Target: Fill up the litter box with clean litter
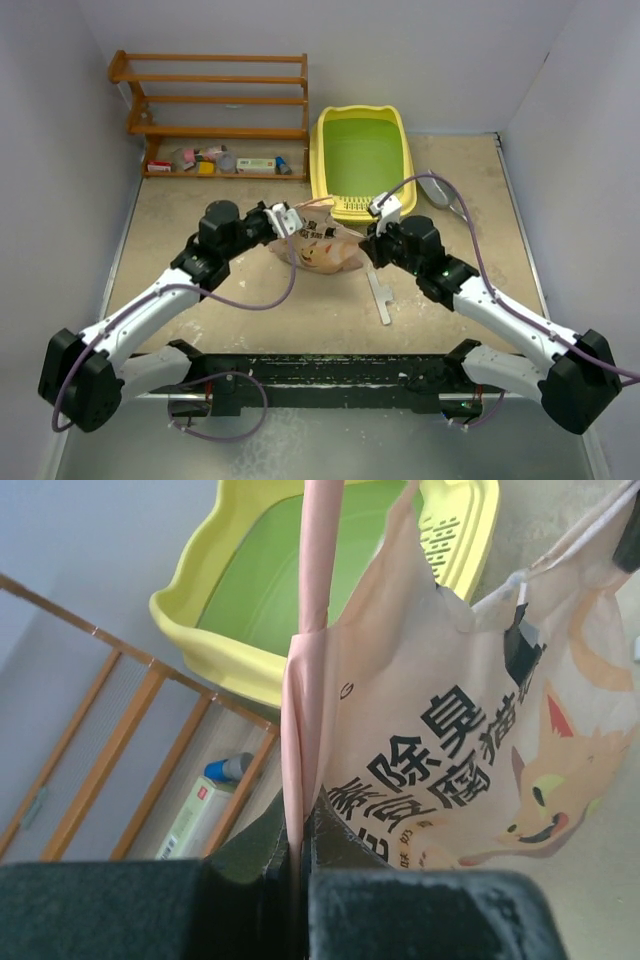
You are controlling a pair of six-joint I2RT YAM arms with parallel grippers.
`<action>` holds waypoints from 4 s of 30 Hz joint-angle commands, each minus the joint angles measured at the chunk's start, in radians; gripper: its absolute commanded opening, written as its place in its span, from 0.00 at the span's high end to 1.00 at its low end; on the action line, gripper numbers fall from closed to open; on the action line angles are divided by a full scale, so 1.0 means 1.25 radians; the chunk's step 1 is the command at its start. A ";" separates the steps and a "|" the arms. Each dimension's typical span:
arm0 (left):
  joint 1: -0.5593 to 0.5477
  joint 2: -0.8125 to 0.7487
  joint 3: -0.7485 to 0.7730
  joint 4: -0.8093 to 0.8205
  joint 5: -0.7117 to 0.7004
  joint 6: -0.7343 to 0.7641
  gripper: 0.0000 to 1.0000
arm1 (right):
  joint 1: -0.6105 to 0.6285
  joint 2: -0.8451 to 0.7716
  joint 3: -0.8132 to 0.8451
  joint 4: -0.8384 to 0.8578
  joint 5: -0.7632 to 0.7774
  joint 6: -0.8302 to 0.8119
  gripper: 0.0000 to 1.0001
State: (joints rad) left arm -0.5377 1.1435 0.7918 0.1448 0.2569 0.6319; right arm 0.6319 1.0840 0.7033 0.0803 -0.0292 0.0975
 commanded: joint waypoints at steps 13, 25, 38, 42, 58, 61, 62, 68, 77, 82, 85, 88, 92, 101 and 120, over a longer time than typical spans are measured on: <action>0.010 -0.219 -0.306 0.427 0.082 -0.110 1.00 | 0.003 -0.059 0.166 -0.209 -0.127 0.031 0.50; 0.010 -0.238 -0.295 0.389 0.121 -0.099 1.00 | 0.004 0.161 0.377 -0.313 -0.212 -0.048 0.54; 0.010 -0.204 -0.257 0.369 0.142 -0.086 1.00 | 0.003 0.153 0.328 -0.320 -0.200 -0.055 0.50; 0.011 -0.207 -0.255 0.372 0.149 -0.090 1.00 | 0.004 0.182 0.327 -0.300 -0.198 -0.064 0.48; 0.010 -0.187 -0.227 0.339 0.164 -0.062 1.00 | 0.004 0.243 0.358 -0.280 -0.020 -0.042 1.00; 0.010 -0.177 -0.228 0.345 0.164 -0.063 1.00 | 0.004 0.228 0.362 -0.224 0.088 -0.016 1.00; 0.010 -0.175 -0.231 0.351 0.163 -0.064 1.00 | 0.004 0.226 0.368 -0.205 0.112 -0.010 1.00; 0.010 -0.167 -0.250 0.397 0.168 -0.084 1.00 | 0.004 0.236 0.410 -0.149 0.257 0.039 1.00; 0.010 -0.128 -0.220 0.440 0.118 -0.129 0.95 | 0.005 0.275 0.499 -0.253 0.205 0.063 0.70; 0.010 -0.096 -0.143 0.381 0.072 -0.168 0.78 | -0.001 0.209 0.509 -0.306 0.121 0.094 0.30; 0.010 -0.100 -0.092 0.304 0.025 -0.190 0.72 | -0.003 0.177 0.541 -0.361 0.153 0.094 0.24; 0.010 -0.133 -0.061 0.252 -0.026 -0.207 0.65 | -0.028 0.156 0.570 -0.421 0.214 0.115 0.21; 0.010 -0.206 -0.076 0.258 -0.146 -0.292 0.64 | -0.220 0.178 0.586 -0.488 0.134 0.195 0.24; 0.010 -0.250 -0.004 0.022 -0.299 -0.505 0.51 | -0.559 0.324 0.519 -0.483 -0.020 0.372 0.28; 0.010 -0.247 0.009 -0.004 -0.299 -0.480 0.50 | -0.635 0.761 0.808 -0.484 0.086 0.346 0.43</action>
State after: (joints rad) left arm -0.5247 0.8597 0.7773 0.1238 -0.0940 0.0200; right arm -0.1608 1.9480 1.6070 -0.4664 0.0475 0.5465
